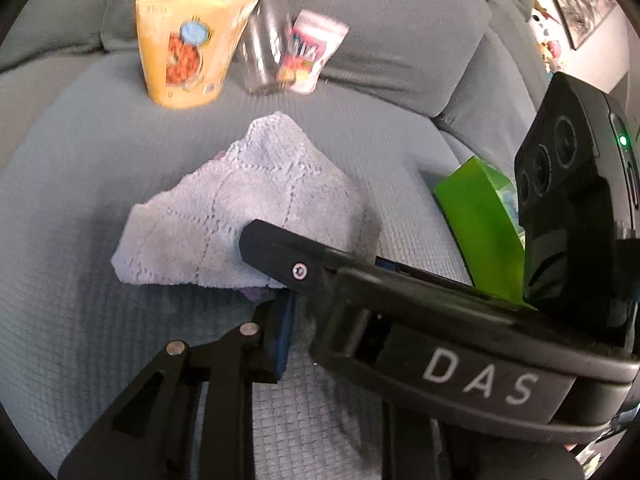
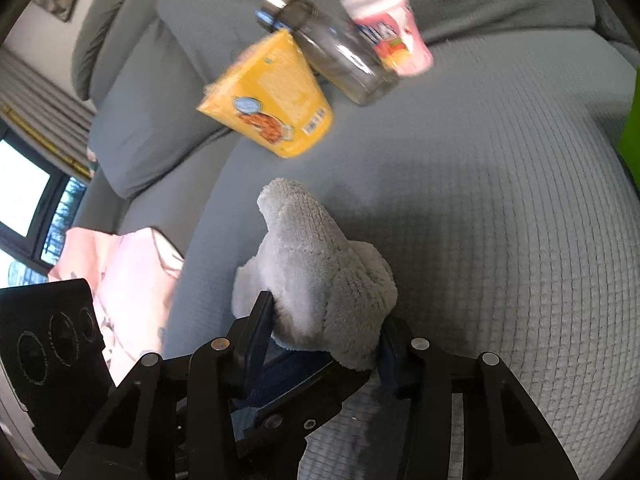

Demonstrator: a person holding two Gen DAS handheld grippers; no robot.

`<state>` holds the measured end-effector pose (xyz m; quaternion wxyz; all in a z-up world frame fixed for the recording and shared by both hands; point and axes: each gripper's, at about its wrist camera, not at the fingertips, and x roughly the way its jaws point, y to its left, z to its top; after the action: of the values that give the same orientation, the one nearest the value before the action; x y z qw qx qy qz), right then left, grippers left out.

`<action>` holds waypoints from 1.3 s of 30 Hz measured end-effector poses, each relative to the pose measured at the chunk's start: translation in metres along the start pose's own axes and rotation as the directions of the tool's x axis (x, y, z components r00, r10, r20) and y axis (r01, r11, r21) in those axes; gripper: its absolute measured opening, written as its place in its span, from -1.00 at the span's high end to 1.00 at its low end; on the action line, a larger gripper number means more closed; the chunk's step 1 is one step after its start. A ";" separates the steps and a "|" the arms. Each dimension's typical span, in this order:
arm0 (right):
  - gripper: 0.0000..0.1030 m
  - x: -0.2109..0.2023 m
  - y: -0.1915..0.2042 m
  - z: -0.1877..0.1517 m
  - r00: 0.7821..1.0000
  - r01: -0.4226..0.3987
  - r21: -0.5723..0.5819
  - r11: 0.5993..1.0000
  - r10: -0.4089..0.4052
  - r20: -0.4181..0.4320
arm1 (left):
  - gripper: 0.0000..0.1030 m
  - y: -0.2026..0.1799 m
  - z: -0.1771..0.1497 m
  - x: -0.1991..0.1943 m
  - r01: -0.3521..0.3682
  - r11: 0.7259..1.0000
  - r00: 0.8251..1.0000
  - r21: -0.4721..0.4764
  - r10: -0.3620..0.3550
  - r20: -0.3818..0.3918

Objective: Organize soft objects
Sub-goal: 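Lift the grey towel off the sofa with both grippers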

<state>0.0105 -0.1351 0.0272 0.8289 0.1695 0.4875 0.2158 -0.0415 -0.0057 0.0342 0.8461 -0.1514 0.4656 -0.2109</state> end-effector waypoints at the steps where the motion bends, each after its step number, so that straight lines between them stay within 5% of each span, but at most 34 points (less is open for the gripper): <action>1: 0.04 -0.002 0.003 0.000 1.000 -0.004 -0.011 1.000 0.005 0.017 | 0.70 -0.002 0.001 -0.003 -0.002 1.000 1.000 0.010 0.002 0.016; 18: 0.04 -0.049 0.041 -0.007 0.964 -0.023 -0.202 0.979 0.076 0.255 | 0.70 -0.026 -0.001 -0.046 -0.056 0.986 0.967 0.159 0.014 0.254; 39: 0.04 -0.069 0.061 -0.014 0.938 0.039 -0.271 0.962 0.058 0.343 | 0.70 -0.028 -0.004 -0.060 -0.031 0.983 0.949 0.180 -0.028 0.313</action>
<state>-0.0436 -0.1181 0.1018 0.9162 0.0911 0.2980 0.2519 -0.0796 0.0001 0.0881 0.9199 -0.1046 0.3036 -0.2253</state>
